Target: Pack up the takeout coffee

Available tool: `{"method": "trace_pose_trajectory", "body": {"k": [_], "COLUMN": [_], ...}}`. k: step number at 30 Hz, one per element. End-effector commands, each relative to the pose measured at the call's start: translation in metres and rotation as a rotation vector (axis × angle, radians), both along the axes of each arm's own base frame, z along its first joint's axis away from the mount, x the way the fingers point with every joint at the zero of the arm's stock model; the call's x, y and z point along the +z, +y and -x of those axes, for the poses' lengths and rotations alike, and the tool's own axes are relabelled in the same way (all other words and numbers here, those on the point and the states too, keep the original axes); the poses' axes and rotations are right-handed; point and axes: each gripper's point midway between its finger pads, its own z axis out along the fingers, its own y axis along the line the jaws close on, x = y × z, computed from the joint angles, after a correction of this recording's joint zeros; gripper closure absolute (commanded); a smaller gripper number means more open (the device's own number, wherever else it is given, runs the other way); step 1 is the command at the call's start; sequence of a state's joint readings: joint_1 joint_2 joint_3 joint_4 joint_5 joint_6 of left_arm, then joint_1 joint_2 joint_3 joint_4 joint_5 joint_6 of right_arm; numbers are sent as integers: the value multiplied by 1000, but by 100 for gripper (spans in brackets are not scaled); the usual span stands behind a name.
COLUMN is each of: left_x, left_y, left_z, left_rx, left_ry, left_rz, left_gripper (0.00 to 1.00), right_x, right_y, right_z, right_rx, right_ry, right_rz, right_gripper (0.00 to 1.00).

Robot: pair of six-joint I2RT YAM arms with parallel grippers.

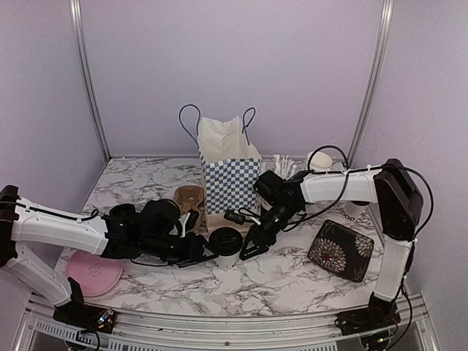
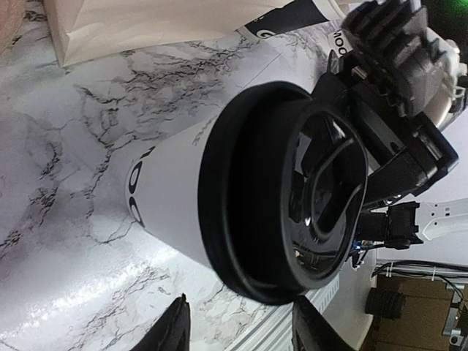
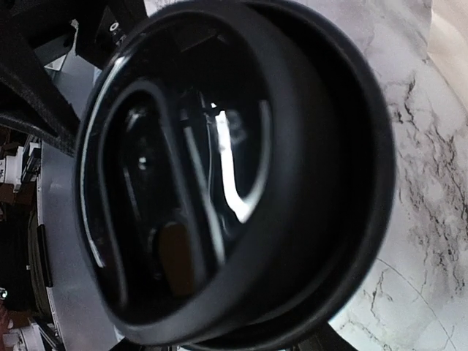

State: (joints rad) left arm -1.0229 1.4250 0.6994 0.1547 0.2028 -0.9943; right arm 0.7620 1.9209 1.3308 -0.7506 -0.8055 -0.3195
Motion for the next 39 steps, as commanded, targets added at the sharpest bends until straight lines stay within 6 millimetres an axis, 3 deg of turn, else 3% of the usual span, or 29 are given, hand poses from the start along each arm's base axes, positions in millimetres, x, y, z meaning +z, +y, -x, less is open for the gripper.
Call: {"method": "trace_pose_trajectory", "body": {"k": [1,4,7,12,18,28,33,39], "left_x": [21,49,63,50,51,30,21,-6], "left_y": [7,6,16,45,30,10,9,22], "left_z": [-3,-5,-14,-47,-63,-63,-61,-52], "left_rx": [-61,-100,-71,132,145,103,92,72], "left_ry": [-119,-201,-265,-188,-182,-118,-98,-53], "left_rz": [-68,-54,-101,-136,-87,-58,-73,-170], "left_gripper": [47,43,42,52,55,61,62,65], "right_x": [37,48,53,52,51,43,41,42], "right_y": [6,1,-5,-10,-9,-2,4,6], "right_z": [4,9,9,-8,-28,-36,-39,-39], "right_rx": [49,63,56,-9,-68,-82,-85,-90], "right_ry": [-59,-79,-115,-159,-158,-130,-109,-75], "right_rz": [-92,-104,-97,-51,-34,-41,-49,-61], "right_gripper": [51,47,46,51,53,54,55,53]}}
